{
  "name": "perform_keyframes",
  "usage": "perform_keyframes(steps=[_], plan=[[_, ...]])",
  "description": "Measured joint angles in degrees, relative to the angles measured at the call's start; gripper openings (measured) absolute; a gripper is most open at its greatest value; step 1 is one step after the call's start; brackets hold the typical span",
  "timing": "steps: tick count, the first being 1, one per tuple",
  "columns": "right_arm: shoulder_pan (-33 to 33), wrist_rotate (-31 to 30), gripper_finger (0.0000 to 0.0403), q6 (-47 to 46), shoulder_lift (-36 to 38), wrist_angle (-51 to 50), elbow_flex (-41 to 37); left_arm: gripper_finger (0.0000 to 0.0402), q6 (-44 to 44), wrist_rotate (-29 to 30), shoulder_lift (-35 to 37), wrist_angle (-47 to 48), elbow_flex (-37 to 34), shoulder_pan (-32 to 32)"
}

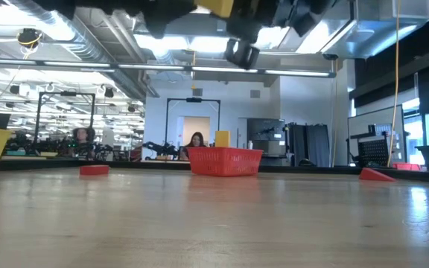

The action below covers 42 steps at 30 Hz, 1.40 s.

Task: Sort & place blocks by color
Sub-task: Put the yellow block into the red bin

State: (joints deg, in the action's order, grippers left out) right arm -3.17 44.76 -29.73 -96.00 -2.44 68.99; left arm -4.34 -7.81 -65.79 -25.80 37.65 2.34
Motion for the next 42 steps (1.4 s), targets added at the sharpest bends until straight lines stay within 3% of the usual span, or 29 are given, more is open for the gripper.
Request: perform_keyframes(steps=[5, 28, 32, 42], plan=[[0.43, 0.11, 0.0124, -0.03, -2.16, 0.21, 0.0, 0.0235, -1.49, -4.05, -4.85, -2.24, 0.02, 1.7], [0.45, -0.89, 0.0124, -3.46, -4.92, 1.94, 0.0, 0.0232, -0.94, -5.32, -11.37, -6.93, 0.02, 4.18], [0.45, -0.62, 0.0124, -3.28, -4.84, 2.51, 0.0, 0.02, -0.89, -5.31, -11.35, -6.83, 0.02, 4.16], [0.43, 1.97, 0.0124, -4.83, -4.84, 4.58, -0.07, 0.0062, -0.41, -6.57, -11.2, -6.41, 0.13, 4.21]])
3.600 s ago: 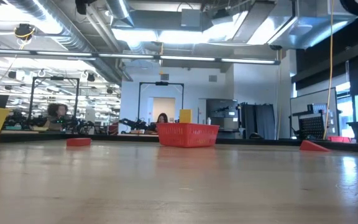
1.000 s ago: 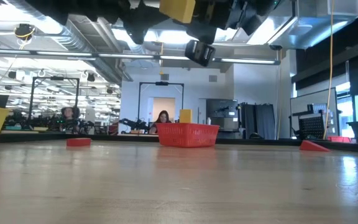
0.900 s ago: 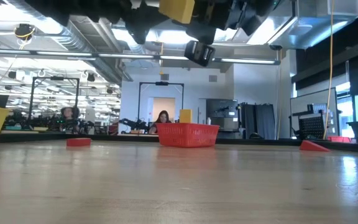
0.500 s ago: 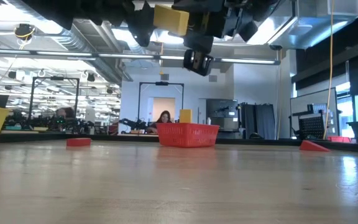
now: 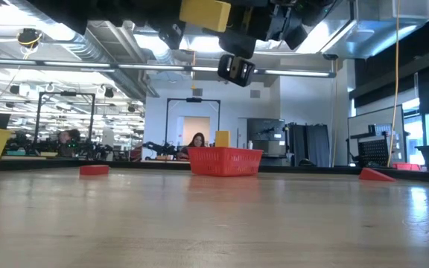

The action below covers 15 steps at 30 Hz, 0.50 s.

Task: Sort & place blocks by color
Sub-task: Put the yellow block into the red bin

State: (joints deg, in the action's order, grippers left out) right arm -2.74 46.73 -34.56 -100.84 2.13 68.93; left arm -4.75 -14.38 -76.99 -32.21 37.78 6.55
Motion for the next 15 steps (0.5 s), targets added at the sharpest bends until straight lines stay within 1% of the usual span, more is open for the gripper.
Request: perform_keyframes(steps=[2, 5, 7, 10, 15], plan=[[0.02, 0.11, 0.0124, -0.03, 0.0, 0.14, 0.0, 0.0049, -0.04, -0.38, 0.0, 0.02, 0.0, 0.0], [0.0, 0.17, 0.0124, -0.33, 0.0, 0.19, 0.0, 0.0045, -0.65, 0.29, 0.0, -0.07, 0.0, 0.0], [0.0, 0.08, 0.0124, -0.41, 0.0, 0.37, -0.02, 0.0041, -1.49, 1.35, -0.03, -1.78, 0.0, 0.0], [-0.13, 0.53, 0.0124, -1.13, 0.0, 1.01, -0.02, 0.0069, -2.05, 1.79, 0.89, -3.08, 0.0, 0.0], [-0.22, 1.05, 0.0124, -1.25, 0.11, 2.06, 0.08, 0.0126, -2.36, 1.67, 3.45, 0.68, -0.09, 0.0]])
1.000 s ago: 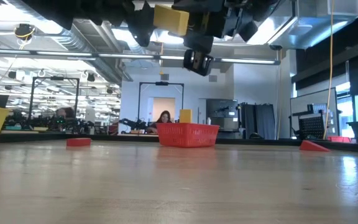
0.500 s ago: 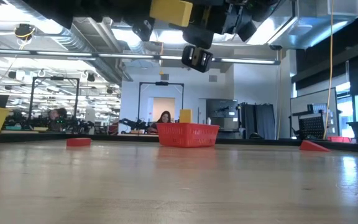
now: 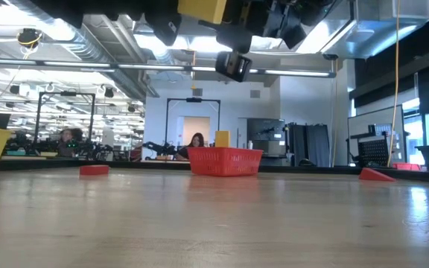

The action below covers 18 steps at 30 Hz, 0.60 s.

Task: Sort & place blocks by color
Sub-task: Put the yellow block into the red bin

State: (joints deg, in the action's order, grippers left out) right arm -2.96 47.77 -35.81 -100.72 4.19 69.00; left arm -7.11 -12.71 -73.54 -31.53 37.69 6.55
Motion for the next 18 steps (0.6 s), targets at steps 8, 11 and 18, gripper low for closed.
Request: perform_keyframes(steps=[8, 11, 18], plan=[[-0.09, 0.62, 0.0124, -2.15, 0.1, 4.02, 0.05, 0.0193, 3.47, -0.37, 2.34, 5.74, 0.0, 0.1], [-0.07, 0.06, 0.0124, -2.84, 0.11, 4.16, 0.05, 0.0198, 6.27, -1.2, 2.31, 5.66, 1.23, 0.19], [-0.26, -0.04, 0.0124, -4.39, 0.11, 5.08, 0.05, 0.0183, 11.84, -1.34, 1.86, 7.81, 2.86, 0.29]])
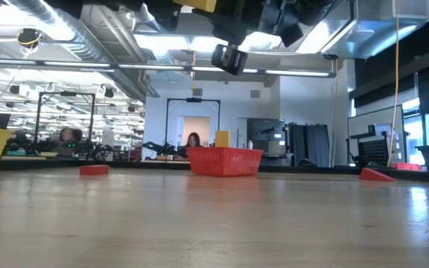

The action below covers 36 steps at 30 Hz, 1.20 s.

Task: Sort & place blocks by color
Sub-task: Put the yellow block into the red bin

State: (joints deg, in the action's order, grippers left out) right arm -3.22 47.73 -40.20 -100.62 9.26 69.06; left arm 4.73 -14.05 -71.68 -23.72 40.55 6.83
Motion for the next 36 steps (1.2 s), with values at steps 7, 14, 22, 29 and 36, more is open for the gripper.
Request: perform_keyframes(steps=[7, 14, 22, 29, 36], plan=[[0.07, -0.05, 0.0124, -0.16, -0.11, 0.43, 0.0, 0.0153, 2.8, 1.28, 0.0, 2.19, 0.01, 0.38], [0.04, 0.1, 0.0124, -0.24, -0.11, 0.45, 0.0, 0.0095, 3.57, 2.43, 0.0, 2.32, 0.01, 0.41], [-0.11, 1.26, 0.0133, -4.66, -0.11, 0.36, -0.02, 0.0047, -0.44, 1.45, 0.0, 3.06, -0.12, 0.52], [-2.61, 9.68, 0.0249, -6.41, 1.06, -7.9, -0.02, 0.0047, -1.41, 3.12, 5.46, 16.56, -0.1, -0.16], [-3.74, -0.6, 0.0254, 15.87, 8.03, -41.2, -0.02, 0.0047, -4.47, 11.65, 20.48, 33.76, -0.1, -3.18]])
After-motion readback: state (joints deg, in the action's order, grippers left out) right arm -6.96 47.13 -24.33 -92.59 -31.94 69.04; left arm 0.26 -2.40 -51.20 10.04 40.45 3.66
